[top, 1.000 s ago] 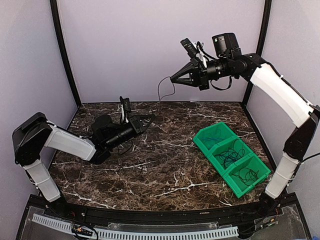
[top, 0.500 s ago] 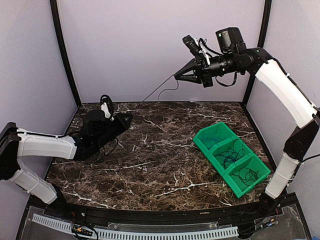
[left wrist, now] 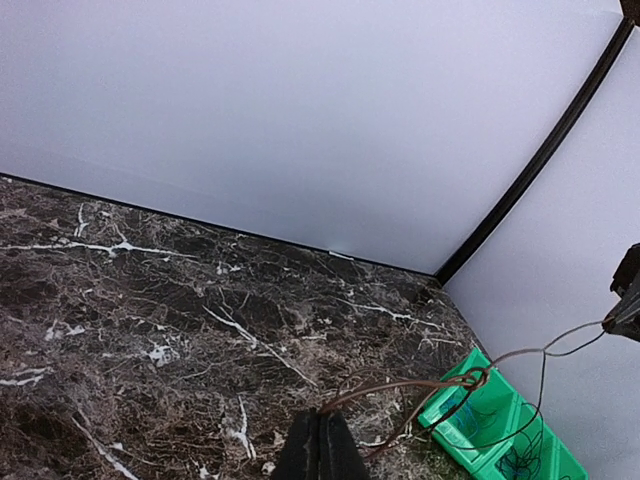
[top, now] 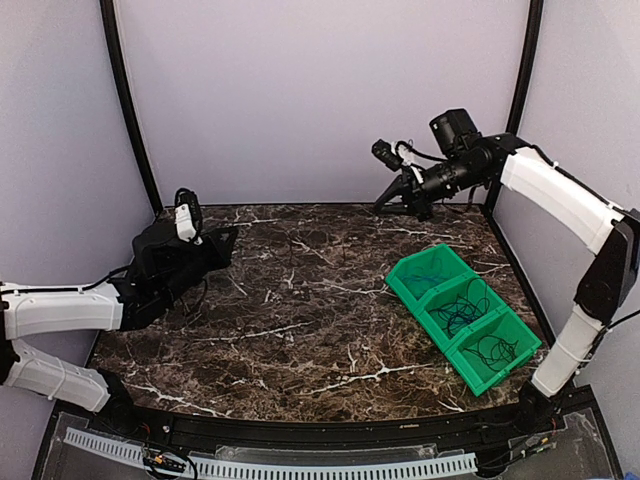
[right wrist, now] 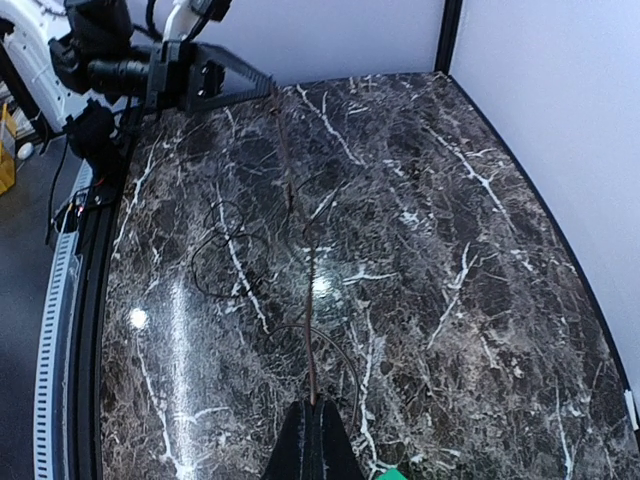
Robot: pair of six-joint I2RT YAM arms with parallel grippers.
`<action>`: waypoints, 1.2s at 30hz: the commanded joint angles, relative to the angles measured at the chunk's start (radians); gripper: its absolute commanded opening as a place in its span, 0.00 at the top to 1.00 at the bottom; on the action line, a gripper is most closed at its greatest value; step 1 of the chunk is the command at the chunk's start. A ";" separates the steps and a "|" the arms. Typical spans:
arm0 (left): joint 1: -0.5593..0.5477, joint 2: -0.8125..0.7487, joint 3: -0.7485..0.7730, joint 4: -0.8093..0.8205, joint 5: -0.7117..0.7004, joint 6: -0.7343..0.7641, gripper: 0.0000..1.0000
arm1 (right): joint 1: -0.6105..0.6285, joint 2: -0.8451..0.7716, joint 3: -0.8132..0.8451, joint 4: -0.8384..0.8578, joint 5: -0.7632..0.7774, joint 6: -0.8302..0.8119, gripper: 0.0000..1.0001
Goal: Untangle the cables
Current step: Pass from the right arm to the left, then pass from the left arm to the right
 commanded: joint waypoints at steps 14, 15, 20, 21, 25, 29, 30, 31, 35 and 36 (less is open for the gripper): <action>0.012 0.100 0.051 0.066 0.410 0.125 1.00 | 0.178 -0.010 -0.237 -0.015 -0.027 -0.225 0.60; 0.012 0.104 0.051 0.070 0.430 0.125 1.00 | 0.178 -0.013 -0.218 -0.019 -0.045 -0.232 0.56; 0.012 0.124 0.050 0.104 0.509 0.123 1.00 | 0.197 0.006 -0.150 0.013 -0.082 -0.240 0.49; 0.012 0.130 0.052 0.114 0.521 0.122 1.00 | 0.210 0.020 -0.149 0.047 -0.047 -0.219 0.52; 0.012 0.163 0.078 0.108 0.583 0.114 1.00 | 0.261 0.086 -0.106 0.118 0.072 -0.199 0.65; 0.012 0.184 0.089 0.128 0.625 0.078 1.00 | 0.286 0.125 -0.071 0.174 0.091 -0.185 0.74; 0.012 0.186 0.089 0.142 0.638 0.064 1.00 | 0.289 0.130 -0.066 0.180 0.104 -0.189 0.75; 0.012 0.191 0.090 0.147 0.642 0.057 1.00 | 0.299 0.136 -0.064 0.186 0.119 -0.195 0.77; 0.012 0.212 0.103 0.158 0.699 0.024 1.00 | 0.325 0.146 -0.060 0.190 0.179 -0.230 0.80; 0.012 0.222 0.109 0.158 0.707 0.014 1.00 | 0.330 0.148 -0.061 0.189 0.187 -0.238 0.80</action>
